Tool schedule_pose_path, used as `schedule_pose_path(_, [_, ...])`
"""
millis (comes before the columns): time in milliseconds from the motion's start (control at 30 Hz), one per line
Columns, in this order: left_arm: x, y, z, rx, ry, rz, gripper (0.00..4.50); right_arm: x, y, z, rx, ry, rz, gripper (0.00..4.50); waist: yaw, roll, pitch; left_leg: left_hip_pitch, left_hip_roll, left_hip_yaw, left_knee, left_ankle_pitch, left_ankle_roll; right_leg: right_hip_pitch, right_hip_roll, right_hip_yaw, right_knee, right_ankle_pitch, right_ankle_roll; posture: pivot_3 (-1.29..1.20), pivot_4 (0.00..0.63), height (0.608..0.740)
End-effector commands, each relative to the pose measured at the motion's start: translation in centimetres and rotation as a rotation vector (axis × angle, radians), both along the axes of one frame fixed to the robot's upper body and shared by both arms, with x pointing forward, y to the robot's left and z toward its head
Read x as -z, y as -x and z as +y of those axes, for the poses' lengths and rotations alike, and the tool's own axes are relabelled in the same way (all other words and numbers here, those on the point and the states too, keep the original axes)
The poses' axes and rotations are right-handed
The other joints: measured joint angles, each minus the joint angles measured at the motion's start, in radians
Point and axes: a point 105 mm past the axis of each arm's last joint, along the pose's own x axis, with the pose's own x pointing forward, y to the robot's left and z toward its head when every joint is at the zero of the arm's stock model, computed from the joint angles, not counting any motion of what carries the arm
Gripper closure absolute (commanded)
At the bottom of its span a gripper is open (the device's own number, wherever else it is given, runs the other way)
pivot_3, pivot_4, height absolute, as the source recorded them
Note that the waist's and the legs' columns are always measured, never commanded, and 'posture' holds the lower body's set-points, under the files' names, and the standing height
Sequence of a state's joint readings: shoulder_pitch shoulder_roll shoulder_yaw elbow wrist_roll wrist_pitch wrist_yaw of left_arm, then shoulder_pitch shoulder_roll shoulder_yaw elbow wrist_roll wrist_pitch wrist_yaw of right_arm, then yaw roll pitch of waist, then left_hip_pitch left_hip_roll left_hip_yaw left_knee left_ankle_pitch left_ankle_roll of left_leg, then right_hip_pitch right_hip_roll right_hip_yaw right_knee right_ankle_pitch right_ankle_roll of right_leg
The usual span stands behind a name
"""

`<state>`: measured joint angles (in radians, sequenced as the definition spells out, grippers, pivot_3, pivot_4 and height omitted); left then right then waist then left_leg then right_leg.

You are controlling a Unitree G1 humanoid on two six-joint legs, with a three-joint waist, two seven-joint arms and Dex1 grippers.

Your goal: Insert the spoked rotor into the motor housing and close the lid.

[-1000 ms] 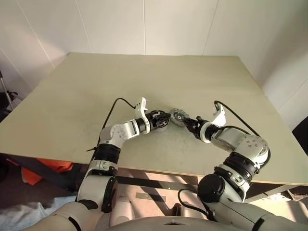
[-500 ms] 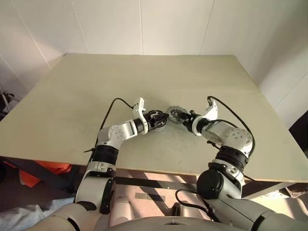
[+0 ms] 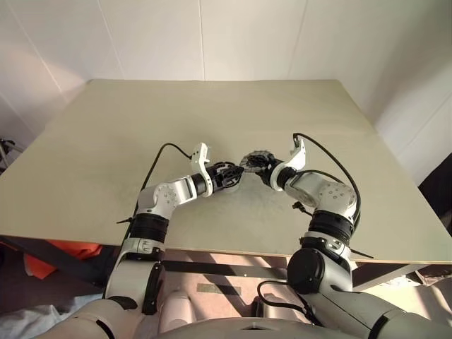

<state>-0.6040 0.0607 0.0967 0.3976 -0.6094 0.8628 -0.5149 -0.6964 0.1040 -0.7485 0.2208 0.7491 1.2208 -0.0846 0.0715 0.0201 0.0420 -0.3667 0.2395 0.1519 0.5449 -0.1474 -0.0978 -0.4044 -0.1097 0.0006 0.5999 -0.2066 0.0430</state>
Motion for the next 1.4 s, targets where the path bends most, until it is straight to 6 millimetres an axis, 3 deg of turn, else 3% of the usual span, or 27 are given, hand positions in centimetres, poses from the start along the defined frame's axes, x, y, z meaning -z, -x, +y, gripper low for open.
schedule_pose_path(33, [2.5,-0.2,3.6,-0.103,-0.089,0.067,2.25,-3.3,-0.4,0.7,-0.024,-0.025,-0.132,2.52,-0.005,0.000,0.000,0.000,0.000,0.000,0.000,0.000,0.000,0.000,0.000,0.000,0.000,0.000,0.000,0.00,0.000,0.740])
schedule_pose_path(200, [1.5,-0.4,4.4,-0.121,-0.055,0.039,2.25,-3.5,-0.4,0.4,-0.016,-0.015,-0.143,2.52,-0.005,0.000,0.000,0.001,0.000,0.000,0.000,0.000,0.000,-0.001,0.001,0.000,0.000,0.000,0.000,0.00,0.000,0.740])
schedule_pose_path(300, [-0.4,-1.0,5.9,-0.149,-0.008,-0.003,2.25,-3.5,-0.5,0.3,-0.013,-0.007,-0.144,2.52,-0.007,-0.001,0.000,0.000,0.001,0.000,0.000,0.000,0.000,-0.002,0.001,0.000,0.001,0.000,-0.001,0.00,0.000,0.740])
schedule_pose_path(433, [-2.8,-2.7,10.2,-0.269,0.006,-0.060,2.25,-3.6,-0.5,0.6,-0.022,0.005,-0.149,2.52,-0.009,-0.001,0.000,0.000,0.001,0.000,-0.001,0.000,0.000,-0.006,0.002,0.000,0.004,0.001,-0.002,0.00,0.000,0.740])
schedule_pose_path(600, [-4.2,-3.9,13.5,-0.362,-0.011,-0.091,2.25,-3.7,-0.6,0.8,-0.032,0.015,-0.155,2.52,0.009,-0.002,0.002,-0.003,0.000,0.000,0.000,0.001,-0.001,-0.012,0.001,0.001,0.004,0.002,-0.003,0.00,0.000,0.740])
schedule_pose_path(800, [-4.1,-3.6,12.3,-0.333,0.012,-0.093,2.25,-4.0,-0.7,0.6,-0.027,0.026,-0.166,2.52,0.054,-0.006,0.004,-0.010,0.000,-0.001,0.000,-0.001,0.002,-0.013,0.001,-0.001,0.003,0.007,-0.008,0.00,0.000,0.740])
schedule_pose_path(1000, [-3.6,-3.3,10.6,-0.299,0.024,-0.082,2.25,-3.7,-0.8,0.1,-0.009,0.044,-0.157,2.52,0.054,-0.008,0.005,-0.010,0.000,-0.002,0.000,-0.001,0.002,-0.014,0.001,-0.002,0.004,0.007,-0.007,0.00,0.000,0.740])
schedule_pose_path(1200, [-3.4,-3.4,10.8,-0.305,0.020,-0.079,2.25,-3.6,-1.0,-0.3,0.015,0.057,-0.152,2.52,0.052,-0.008,0.005,-0.009,0.000,-0.002,0.002,-0.001,0.001,-0.014,0.001,-0.002,0.006,0.007,-0.008,0.00,0.000,0.740])
schedule_pose_path(1400, [-3.2,-3.3,11.2,-0.317,0.011,-0.077,2.25,-3.6,-1.3,0.6,0.007,0.062,-0.153,2.52,0.052,-0.008,0.005,-0.009,0.000,-0.002,0.002,-0.001,0.001,-0.014,0.001,-0.002,0.006,0.007,-0.007,0.00,0.000,0.740])
